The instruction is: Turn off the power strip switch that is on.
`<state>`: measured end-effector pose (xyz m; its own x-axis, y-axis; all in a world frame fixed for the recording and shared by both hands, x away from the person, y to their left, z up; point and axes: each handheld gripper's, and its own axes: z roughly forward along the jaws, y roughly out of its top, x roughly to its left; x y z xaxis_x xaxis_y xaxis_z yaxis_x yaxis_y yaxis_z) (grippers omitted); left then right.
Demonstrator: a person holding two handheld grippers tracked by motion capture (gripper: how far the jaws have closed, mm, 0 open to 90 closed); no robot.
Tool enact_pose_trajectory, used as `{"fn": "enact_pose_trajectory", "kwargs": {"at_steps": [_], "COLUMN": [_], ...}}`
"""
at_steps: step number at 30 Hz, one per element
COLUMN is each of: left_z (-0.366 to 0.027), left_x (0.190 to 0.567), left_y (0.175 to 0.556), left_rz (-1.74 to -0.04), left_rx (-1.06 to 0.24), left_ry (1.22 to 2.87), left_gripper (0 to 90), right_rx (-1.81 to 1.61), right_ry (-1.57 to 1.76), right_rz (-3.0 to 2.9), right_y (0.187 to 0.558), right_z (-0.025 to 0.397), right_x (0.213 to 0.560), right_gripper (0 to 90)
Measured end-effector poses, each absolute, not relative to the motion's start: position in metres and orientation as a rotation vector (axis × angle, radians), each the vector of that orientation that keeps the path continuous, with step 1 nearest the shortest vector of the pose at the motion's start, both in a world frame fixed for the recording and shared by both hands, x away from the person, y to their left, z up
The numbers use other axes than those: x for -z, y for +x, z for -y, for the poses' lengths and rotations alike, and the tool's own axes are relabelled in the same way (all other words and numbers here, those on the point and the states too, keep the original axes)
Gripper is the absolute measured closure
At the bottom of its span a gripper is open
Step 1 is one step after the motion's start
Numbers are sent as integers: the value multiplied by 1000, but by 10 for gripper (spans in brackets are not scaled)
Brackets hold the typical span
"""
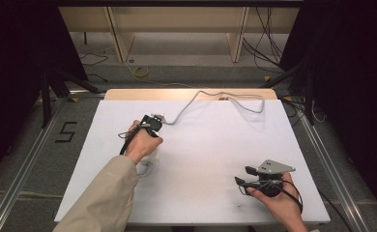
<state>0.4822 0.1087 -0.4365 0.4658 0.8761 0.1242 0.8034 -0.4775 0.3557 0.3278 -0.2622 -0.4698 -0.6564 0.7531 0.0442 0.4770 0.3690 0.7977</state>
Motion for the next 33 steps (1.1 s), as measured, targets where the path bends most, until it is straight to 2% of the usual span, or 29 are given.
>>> {"fn": "enact_pose_trajectory", "kwargs": {"at_steps": [18, 33], "left_z": [-111, -108], "left_x": [435, 437], "left_y": [482, 481], "left_rz": [-1449, -1458], "left_rx": [-364, -393], "left_ry": [2453, 2460], "left_gripper": [899, 899], "right_rx": [-1182, -1181], "right_ry": [1084, 1081], "right_rz": [-2304, -2307], "right_y": [328, 329], "right_z": [262, 261], "right_x": [470, 471], "right_gripper": [422, 422]}}
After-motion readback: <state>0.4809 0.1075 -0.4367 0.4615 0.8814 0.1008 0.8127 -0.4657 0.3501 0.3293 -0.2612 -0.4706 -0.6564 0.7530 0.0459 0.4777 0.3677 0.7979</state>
